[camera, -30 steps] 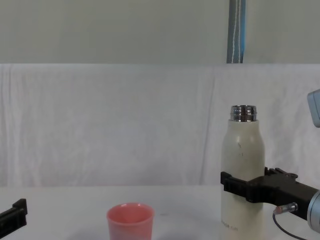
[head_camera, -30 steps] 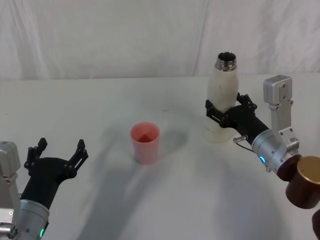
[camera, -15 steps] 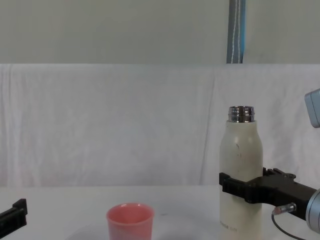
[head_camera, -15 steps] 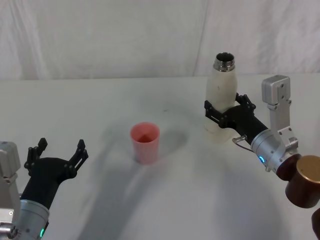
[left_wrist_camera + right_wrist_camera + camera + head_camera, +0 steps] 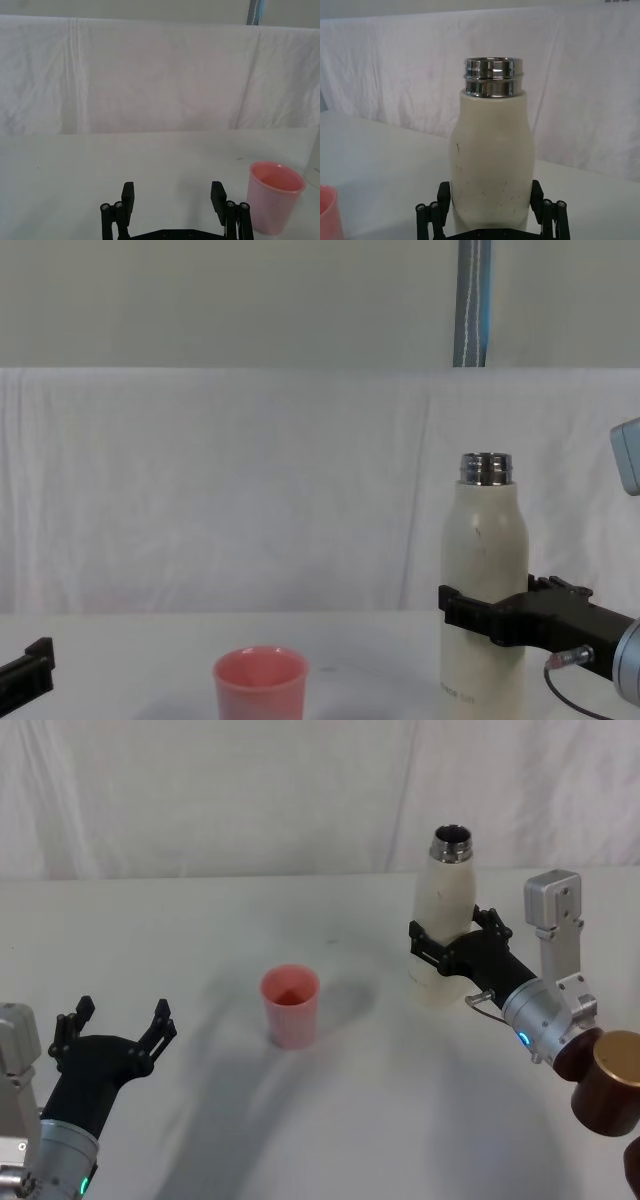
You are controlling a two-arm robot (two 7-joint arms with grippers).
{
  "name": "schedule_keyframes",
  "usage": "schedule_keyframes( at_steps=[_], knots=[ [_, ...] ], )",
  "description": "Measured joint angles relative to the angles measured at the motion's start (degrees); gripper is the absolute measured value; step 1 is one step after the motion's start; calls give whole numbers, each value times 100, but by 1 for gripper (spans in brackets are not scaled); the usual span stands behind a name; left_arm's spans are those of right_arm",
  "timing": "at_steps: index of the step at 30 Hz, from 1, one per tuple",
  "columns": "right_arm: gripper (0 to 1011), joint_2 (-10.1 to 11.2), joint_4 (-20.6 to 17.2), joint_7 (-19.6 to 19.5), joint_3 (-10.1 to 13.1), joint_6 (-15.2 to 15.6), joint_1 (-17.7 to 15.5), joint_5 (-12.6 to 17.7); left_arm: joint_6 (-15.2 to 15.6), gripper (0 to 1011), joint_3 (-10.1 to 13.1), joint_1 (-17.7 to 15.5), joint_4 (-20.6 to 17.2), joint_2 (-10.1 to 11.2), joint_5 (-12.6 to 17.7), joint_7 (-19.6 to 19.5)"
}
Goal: Grasp the thermos with one hand and pour water into the cup lid.
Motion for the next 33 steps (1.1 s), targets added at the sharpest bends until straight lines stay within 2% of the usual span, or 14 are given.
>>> schedule_keyframes(
  at_steps=[1,25,33],
  knots=[
    [1001,1,0,0,1,0,0,0,0,1001,0,0,0,0,0,0],
    [1001,0,-3,-2,0,2,-4,-2,0,1001,0,0,0,0,0,0],
    [1001,60,-148,17,22,40,-128,50,0,1001,0,0,0,0,0,0]
  ],
)
